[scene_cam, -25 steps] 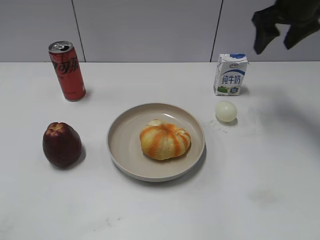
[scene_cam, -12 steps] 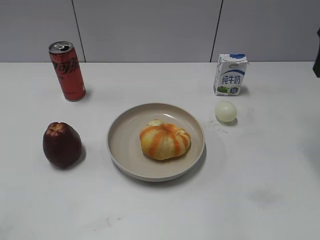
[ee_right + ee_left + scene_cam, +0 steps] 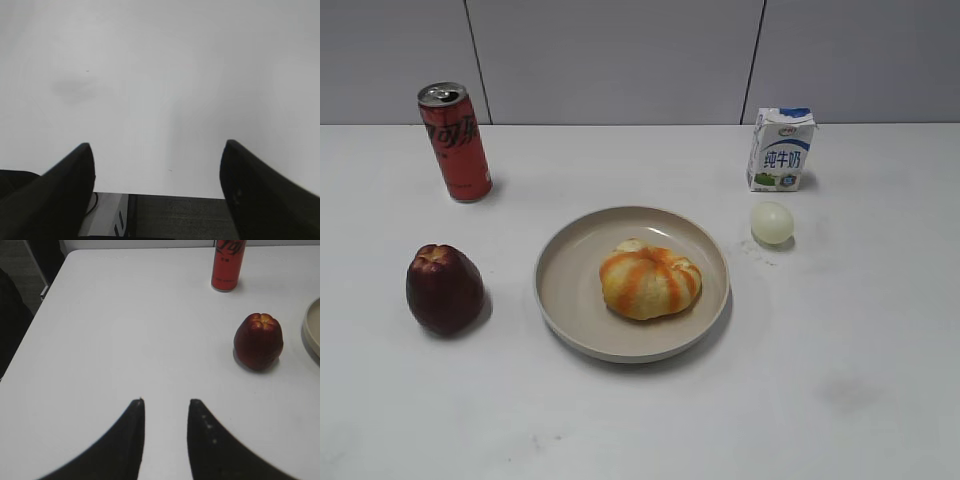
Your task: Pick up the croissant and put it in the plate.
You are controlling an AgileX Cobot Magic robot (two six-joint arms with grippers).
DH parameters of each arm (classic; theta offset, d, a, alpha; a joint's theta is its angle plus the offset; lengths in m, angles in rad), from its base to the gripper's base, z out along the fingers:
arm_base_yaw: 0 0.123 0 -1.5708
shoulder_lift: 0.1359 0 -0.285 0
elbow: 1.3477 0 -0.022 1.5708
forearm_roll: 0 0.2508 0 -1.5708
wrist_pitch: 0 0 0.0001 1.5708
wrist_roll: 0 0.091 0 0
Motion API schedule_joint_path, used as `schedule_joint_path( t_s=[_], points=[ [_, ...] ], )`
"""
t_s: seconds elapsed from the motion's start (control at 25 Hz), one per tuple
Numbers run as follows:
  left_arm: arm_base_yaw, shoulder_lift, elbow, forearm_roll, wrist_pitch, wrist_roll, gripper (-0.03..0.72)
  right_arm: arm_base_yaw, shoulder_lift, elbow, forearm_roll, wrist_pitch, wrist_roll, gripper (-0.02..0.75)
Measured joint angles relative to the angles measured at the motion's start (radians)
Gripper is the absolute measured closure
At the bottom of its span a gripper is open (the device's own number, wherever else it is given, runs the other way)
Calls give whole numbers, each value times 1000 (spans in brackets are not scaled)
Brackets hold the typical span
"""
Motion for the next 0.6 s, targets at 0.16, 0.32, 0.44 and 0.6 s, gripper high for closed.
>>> schedule_joint_path(
  t_s=[0.16, 0.32, 0.44, 0.6],
  points=[
    [0, 0, 0, 0, 0, 0, 455, 0, -146, 148, 0, -49, 0, 150],
    [0, 0, 0, 0, 0, 0, 455, 0, -284, 273, 0, -58, 0, 150],
    [0, 0, 0, 0, 0, 0, 455, 0, -392, 355, 0, -62, 0, 150],
    [0, 0, 0, 0, 0, 0, 455, 0, -554, 394, -2, -68, 0, 150]
  ],
)
